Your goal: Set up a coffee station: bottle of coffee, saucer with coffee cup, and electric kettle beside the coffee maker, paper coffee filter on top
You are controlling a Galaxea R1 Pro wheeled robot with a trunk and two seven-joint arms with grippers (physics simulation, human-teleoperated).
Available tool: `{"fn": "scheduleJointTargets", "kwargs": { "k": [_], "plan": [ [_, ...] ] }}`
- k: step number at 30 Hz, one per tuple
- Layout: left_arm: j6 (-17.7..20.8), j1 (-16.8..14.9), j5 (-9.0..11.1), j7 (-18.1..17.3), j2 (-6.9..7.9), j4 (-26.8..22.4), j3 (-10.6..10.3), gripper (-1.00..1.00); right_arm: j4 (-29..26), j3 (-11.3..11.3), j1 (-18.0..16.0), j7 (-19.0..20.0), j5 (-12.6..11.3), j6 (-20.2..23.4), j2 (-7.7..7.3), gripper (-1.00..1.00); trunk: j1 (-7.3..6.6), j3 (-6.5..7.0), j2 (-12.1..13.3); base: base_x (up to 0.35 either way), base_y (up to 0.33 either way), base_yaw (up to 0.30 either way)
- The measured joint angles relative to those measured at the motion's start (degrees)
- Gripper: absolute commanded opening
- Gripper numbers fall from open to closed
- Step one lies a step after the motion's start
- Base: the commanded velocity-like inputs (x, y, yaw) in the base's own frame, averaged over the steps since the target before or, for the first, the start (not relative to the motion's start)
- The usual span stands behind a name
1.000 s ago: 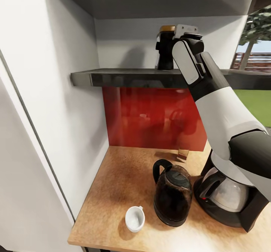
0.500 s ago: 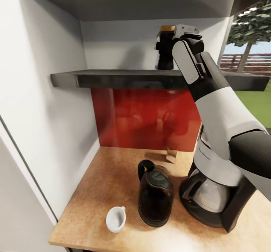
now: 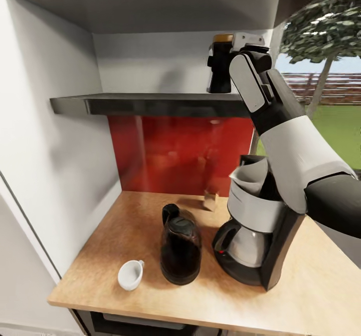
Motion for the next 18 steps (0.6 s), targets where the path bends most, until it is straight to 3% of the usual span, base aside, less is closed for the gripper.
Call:
{"fn": "scheduleJointTargets", "kwargs": {
  "k": [6,18],
  "plan": [
    [0.0,0.0,0.0,0.0,0.00,0.0,0.0,1.00,0.0,0.0,0.0,0.0,0.0,0.0,0.00,-1.00,-0.01,0.00,0.0,-0.147,-0.257,0.000],
    [0.1,0.0,0.0,0.1,0.00,0.0,0.1,1.00,0.1,0.0,0.0,0.0,0.0,0.0,0.00,-1.00,-0.02,0.00,0.0,-0.005,-0.284,0.000]
  ]
}}
